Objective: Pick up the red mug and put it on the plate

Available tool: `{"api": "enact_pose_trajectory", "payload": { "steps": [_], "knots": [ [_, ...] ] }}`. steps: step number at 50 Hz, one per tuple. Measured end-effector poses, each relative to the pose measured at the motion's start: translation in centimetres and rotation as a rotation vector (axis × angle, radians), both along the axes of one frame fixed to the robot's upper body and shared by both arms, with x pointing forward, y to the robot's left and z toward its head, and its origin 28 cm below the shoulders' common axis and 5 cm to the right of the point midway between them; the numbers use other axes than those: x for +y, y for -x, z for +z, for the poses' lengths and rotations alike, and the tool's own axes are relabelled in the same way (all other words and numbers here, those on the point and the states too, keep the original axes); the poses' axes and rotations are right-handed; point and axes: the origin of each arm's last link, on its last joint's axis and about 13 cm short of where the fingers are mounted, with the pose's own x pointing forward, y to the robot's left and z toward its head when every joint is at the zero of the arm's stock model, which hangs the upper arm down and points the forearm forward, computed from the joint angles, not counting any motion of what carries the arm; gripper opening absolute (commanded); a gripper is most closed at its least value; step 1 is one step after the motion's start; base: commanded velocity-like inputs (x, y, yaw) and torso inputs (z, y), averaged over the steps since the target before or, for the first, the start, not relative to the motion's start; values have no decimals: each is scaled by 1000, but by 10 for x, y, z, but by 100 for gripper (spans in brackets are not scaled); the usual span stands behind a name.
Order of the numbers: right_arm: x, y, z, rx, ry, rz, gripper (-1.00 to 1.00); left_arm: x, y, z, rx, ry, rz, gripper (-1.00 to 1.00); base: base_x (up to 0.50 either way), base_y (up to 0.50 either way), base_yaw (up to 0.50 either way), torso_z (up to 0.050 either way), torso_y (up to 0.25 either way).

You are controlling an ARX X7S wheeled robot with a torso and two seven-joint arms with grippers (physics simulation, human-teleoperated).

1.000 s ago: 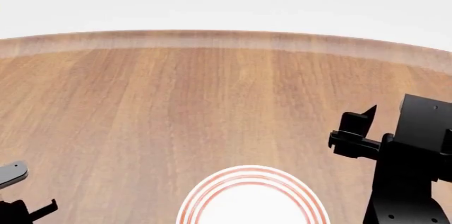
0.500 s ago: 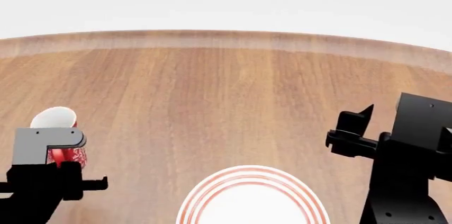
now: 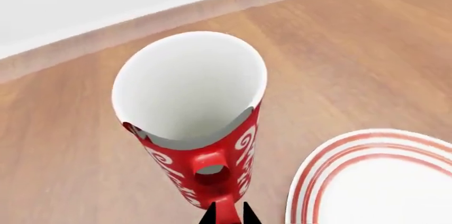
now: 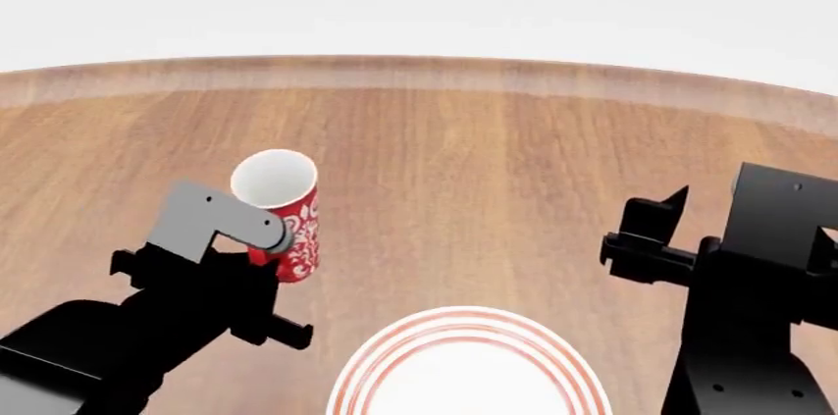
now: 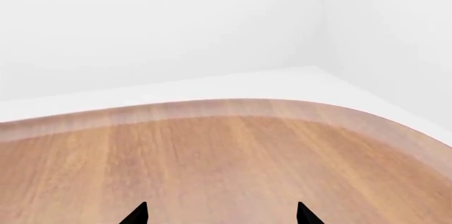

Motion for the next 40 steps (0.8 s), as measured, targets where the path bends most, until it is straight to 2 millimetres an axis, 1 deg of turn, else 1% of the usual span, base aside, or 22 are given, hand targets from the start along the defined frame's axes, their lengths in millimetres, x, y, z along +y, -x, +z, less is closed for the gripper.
{"api": "enact_pose_trajectory", "payload": {
  "steps": [14, 30, 40],
  "knots": [
    [-1, 0, 3, -5, -5, -3, 100, -32, -1, 6, -14, -26, -190, -100, 0, 0, 0, 0, 0],
    [-2, 0, 2, -5, -11, -5, 100, -62, 0, 3, -8, -35, -352, -100, 0, 0, 0, 0, 1],
    [-2, -1, 1, -4, -15, -5, 100, -77, 3, 0, 1, -29, -426, -100, 0, 0, 0, 0, 0]
  ]
}}
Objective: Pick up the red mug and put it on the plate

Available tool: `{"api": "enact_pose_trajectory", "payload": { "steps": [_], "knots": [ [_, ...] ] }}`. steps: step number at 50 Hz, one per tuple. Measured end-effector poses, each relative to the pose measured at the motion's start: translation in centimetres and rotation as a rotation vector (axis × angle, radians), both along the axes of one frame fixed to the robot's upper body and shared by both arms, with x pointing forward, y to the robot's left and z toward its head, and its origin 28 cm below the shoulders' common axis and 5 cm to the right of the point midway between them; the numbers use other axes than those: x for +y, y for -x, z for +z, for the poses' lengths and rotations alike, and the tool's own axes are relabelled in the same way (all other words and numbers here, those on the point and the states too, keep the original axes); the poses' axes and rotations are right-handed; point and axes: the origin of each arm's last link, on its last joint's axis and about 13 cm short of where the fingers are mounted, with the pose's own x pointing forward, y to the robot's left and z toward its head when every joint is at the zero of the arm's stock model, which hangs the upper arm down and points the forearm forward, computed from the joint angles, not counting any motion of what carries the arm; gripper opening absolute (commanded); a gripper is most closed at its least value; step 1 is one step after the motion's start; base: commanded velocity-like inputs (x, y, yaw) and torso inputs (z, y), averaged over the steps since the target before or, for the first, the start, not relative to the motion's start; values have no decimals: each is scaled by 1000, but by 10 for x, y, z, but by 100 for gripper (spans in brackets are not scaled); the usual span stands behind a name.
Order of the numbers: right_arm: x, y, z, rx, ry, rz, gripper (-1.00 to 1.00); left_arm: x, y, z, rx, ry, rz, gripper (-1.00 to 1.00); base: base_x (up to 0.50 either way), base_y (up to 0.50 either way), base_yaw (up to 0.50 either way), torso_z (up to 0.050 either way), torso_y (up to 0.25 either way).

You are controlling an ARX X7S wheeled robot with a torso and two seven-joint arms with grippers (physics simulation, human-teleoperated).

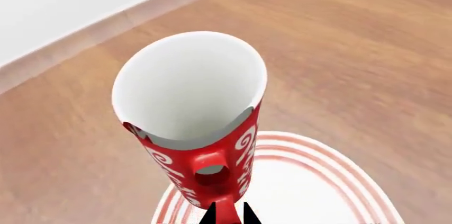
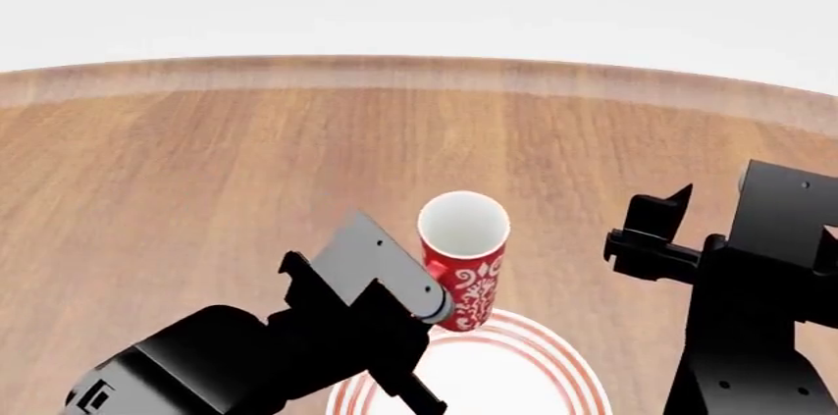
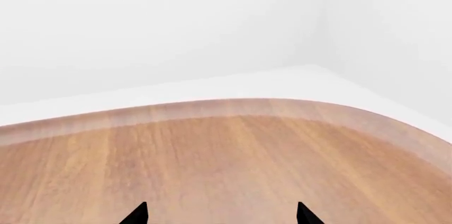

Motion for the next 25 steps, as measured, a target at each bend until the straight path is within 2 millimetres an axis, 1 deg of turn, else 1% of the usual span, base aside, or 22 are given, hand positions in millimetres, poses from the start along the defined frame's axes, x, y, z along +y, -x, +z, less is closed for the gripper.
{"api": "enact_pose_trajectory", "payload": {
  "steps": [13, 25],
  "knots": [
    [-1, 1, -1, 2, 0, -2, 100, -17, 2, -6, 19, -5, -80, -100, 0, 0, 0, 0, 0],
    [-3, 2, -3, 4, -4, -7, 100, -32, 0, -14, 43, -12, -140, -100, 0, 0, 0, 0, 1]
  ]
}}
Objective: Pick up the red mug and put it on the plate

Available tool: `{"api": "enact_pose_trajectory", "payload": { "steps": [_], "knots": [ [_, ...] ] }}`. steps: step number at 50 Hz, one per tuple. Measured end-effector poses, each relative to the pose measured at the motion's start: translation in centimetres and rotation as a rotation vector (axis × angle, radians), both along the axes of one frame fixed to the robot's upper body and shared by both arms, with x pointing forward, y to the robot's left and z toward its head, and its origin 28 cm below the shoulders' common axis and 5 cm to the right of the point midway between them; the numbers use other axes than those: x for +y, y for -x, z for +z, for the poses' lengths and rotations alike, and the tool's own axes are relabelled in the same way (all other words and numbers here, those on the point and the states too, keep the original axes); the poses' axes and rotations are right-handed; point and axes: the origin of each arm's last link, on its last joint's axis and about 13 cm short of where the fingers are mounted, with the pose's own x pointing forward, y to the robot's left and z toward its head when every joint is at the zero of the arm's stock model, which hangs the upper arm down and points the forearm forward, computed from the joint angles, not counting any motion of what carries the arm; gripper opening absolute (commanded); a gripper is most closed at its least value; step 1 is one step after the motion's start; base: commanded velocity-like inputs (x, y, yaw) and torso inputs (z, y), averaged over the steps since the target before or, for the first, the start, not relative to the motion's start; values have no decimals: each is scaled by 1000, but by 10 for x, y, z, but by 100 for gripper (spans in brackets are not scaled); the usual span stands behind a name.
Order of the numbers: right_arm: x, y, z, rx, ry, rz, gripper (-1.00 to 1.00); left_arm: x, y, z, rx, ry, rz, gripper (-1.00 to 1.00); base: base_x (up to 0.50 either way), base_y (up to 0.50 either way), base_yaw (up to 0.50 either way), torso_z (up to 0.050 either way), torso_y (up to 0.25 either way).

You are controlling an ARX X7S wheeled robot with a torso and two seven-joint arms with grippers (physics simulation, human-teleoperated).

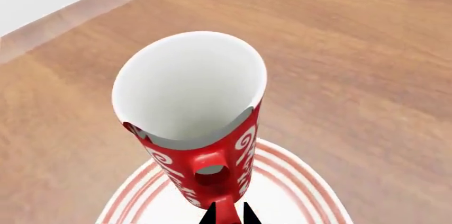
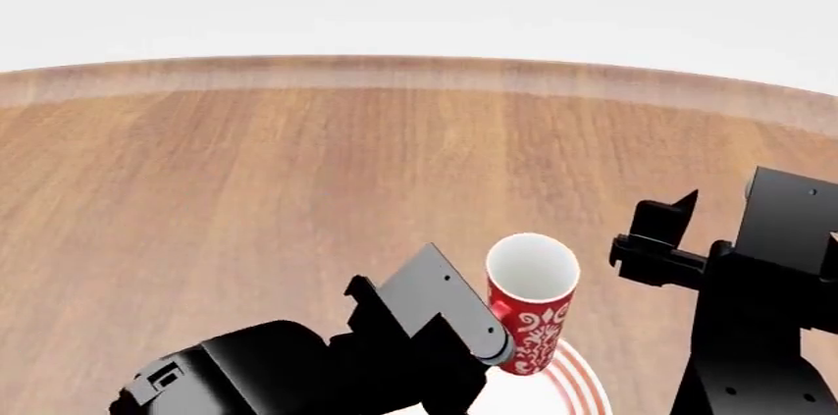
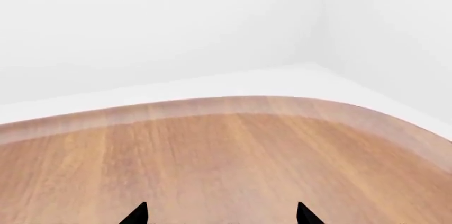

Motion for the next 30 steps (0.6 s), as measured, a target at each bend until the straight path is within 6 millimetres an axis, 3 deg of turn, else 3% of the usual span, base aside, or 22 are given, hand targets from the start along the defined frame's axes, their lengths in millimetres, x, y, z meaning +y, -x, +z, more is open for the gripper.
{"api": "enact_pose_trajectory", "payload": {
  "steps": [30],
  "knots": [
    [-2, -1, -11, 17, -11, -1, 100, 14, -4, -27, 80, -64, 66, -100, 0, 0, 0, 0, 0]
  ]
}}
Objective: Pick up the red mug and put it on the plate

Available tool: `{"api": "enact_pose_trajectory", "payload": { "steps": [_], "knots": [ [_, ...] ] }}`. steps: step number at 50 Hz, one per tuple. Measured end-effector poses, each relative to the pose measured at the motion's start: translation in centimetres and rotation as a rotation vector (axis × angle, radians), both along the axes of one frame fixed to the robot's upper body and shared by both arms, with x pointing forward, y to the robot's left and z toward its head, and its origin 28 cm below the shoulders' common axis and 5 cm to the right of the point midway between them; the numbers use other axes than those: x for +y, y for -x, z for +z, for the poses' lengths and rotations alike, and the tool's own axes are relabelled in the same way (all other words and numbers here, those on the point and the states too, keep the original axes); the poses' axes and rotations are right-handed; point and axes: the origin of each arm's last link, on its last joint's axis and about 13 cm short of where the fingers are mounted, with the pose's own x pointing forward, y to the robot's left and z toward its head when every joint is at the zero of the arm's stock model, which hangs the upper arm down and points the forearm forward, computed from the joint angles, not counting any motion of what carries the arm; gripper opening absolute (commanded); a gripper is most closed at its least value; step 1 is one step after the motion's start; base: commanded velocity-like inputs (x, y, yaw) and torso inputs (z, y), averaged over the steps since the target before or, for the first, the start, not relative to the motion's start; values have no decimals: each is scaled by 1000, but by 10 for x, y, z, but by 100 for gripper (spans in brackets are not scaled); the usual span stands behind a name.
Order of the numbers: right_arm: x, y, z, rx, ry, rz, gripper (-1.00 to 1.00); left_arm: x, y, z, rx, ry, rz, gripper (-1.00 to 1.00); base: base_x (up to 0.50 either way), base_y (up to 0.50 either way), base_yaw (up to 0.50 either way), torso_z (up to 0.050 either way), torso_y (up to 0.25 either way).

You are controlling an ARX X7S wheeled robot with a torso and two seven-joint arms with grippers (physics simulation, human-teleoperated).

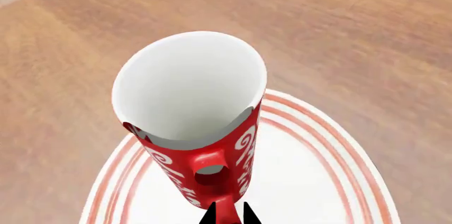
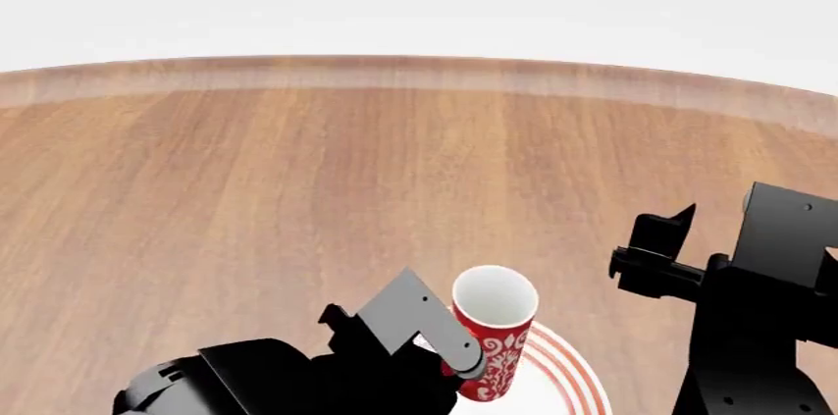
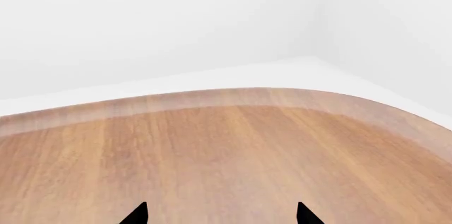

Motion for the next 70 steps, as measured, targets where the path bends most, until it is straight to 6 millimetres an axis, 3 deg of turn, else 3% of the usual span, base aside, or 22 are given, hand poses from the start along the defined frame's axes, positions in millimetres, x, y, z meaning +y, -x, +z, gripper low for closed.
{"api": "enact_pose_trajectory", "payload": {
  "steps": [33, 51, 52, 70],
  "knots": [
    [0, -1, -7, 5, -11, 5, 100, 12, 8, -21, 94, -69, 9, -100, 0, 0, 0, 0, 0],
    [0, -2, -9, 8, -14, 7, 100, 13, 8, -22, 109, -67, 16, -100, 0, 0, 0, 0, 0],
    [0, -2, -9, 8, -14, 7, 100, 13, 8, -22, 109, -67, 16, 100, 0, 0, 0, 0, 0],
    [0, -3, -11, 12, -18, 10, 100, 15, 10, -26, 128, -85, 27, 100, 0, 0, 0, 0, 0]
  ]
}}
